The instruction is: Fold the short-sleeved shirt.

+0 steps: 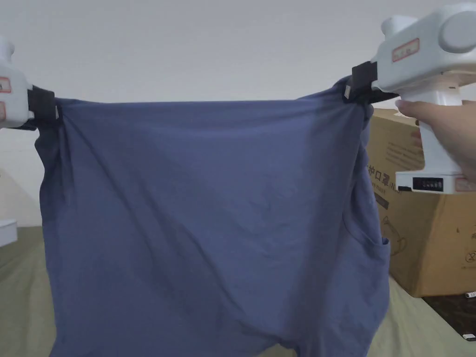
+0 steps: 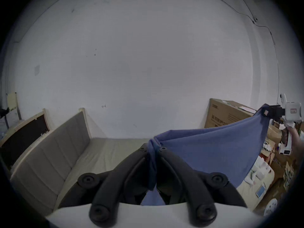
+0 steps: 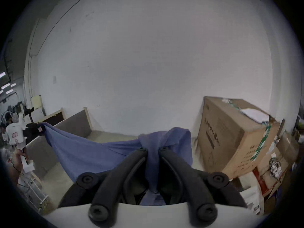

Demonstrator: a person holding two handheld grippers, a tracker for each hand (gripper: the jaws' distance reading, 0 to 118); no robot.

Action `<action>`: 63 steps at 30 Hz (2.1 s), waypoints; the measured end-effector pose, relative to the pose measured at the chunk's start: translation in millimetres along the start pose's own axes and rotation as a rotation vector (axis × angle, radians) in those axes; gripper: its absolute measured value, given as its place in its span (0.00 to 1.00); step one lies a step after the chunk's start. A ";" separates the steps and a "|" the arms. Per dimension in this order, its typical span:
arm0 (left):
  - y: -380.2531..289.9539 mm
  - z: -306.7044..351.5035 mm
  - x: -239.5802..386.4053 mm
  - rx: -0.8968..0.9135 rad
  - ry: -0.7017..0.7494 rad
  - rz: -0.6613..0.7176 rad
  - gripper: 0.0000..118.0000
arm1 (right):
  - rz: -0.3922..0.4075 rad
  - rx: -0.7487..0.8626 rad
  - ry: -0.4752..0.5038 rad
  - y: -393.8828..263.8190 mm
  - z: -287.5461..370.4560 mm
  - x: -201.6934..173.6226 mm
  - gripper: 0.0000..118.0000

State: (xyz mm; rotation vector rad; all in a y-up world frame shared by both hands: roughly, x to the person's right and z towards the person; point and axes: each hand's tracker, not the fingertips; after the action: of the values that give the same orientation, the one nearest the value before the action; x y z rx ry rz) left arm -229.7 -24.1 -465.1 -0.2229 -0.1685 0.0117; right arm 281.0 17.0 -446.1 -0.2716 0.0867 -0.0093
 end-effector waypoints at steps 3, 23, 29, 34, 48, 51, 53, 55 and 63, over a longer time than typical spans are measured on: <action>8.8 -25.6 3.5 0.041 0.040 0.012 0.04 | 0.016 0.057 -0.054 14.0 -25.4 -7.0 0.04; -329.6 -84.8 10.6 -0.629 -0.051 0.058 0.04 | -0.092 -0.577 -0.044 -362.8 -101.2 17.7 0.04; -426.4 22.5 -5.4 -0.801 -0.128 0.122 0.04 | -0.241 -0.639 0.060 -467.1 34.8 23.2 0.04; -434.5 118.3 -10.4 -0.727 -0.142 0.190 0.04 | -0.185 -0.587 0.055 -481.0 142.2 2.0 0.04; -409.4 136.7 0.8 -0.682 -0.069 0.247 0.54 | -0.297 -0.663 -0.041 -474.5 141.6 -17.0 0.43; -406.6 135.6 1.2 -0.660 -0.080 0.310 0.83 | -0.316 -0.642 -0.049 -469.2 138.9 -18.2 0.91; -402.8 140.0 3.9 -0.640 -0.087 0.338 0.84 | -0.358 -0.599 -0.047 -460.3 142.3 -18.2 0.95; -397.8 140.6 7.8 -0.627 -0.093 0.355 0.85 | -0.376 -0.575 -0.035 -447.9 144.1 -19.9 0.96; -342.4 126.5 29.3 -0.448 -0.149 0.248 0.68 | -0.322 -0.318 0.139 -388.3 137.6 -32.6 0.41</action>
State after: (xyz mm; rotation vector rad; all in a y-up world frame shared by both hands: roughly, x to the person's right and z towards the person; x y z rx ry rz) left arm -224.5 -329.5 -263.0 -0.6901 -0.2904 0.2392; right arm 261.4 -319.5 -207.1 -0.6004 0.1827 -0.3374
